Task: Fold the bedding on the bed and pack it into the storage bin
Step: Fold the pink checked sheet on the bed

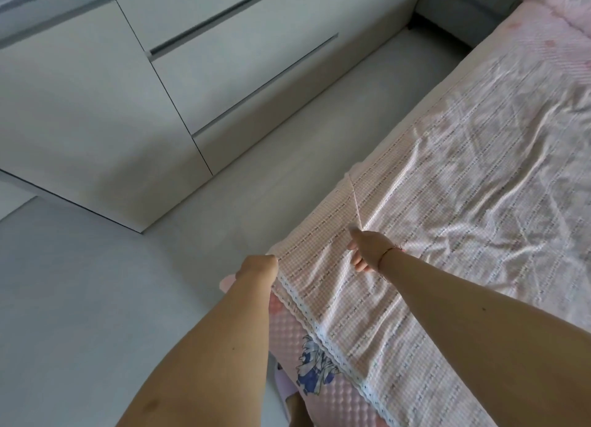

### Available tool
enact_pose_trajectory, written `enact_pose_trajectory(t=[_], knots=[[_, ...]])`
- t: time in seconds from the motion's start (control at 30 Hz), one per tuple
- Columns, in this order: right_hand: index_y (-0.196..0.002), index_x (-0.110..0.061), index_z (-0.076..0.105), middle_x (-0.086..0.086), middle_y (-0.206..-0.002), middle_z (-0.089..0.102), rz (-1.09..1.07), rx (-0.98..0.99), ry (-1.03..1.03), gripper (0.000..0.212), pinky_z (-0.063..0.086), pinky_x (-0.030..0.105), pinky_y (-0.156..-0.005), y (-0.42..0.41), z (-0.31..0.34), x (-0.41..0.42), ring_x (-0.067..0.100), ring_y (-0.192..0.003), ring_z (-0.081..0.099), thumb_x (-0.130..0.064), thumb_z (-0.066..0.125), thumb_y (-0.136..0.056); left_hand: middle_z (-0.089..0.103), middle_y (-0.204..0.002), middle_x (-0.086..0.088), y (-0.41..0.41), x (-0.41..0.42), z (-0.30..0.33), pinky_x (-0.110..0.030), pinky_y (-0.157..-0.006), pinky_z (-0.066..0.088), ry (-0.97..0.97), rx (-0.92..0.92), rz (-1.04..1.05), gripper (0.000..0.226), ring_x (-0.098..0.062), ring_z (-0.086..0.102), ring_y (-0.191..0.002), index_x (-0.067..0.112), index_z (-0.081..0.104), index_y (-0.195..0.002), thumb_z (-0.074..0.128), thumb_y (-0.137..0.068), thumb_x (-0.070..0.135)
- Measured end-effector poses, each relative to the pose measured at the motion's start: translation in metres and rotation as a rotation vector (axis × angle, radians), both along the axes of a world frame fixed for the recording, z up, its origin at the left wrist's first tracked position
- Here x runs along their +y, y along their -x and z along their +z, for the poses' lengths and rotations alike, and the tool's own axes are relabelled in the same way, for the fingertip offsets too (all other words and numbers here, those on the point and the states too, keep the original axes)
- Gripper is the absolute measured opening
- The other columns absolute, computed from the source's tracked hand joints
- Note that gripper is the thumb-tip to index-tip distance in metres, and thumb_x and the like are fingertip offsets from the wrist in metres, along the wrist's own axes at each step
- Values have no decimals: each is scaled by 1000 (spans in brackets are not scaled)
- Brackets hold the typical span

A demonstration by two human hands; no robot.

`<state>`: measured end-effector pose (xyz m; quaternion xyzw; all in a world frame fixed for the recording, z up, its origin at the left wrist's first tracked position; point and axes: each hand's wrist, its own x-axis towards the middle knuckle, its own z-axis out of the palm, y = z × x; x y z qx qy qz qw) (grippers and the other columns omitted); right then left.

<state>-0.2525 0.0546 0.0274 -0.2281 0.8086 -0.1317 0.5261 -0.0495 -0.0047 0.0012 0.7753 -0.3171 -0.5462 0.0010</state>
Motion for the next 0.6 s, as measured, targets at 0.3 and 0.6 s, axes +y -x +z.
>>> enact_pose_trajectory(t=[0.3,0.6], knots=[[-70,-14,53,-7,-41,46,-47,16,-16,59,34,27,-54,2,-28,-3,11,-40,43,-56,23,-98,59,-92,-13,14,-27,-37,-32,-89,45,-48,59,-12,27,-25,57,-90,5,54,-114,57,-96,25],[-95,-6,60,12,-80,60,-2,118,-20,46,51,43,-83,-10,-19,-20,27,-76,60,-37,27,-102,54,-139,-4,-61,-53,-48,-30,-95,46,29,-206,-23,35,-22,53,-126,15,56,-131,46,-100,26]])
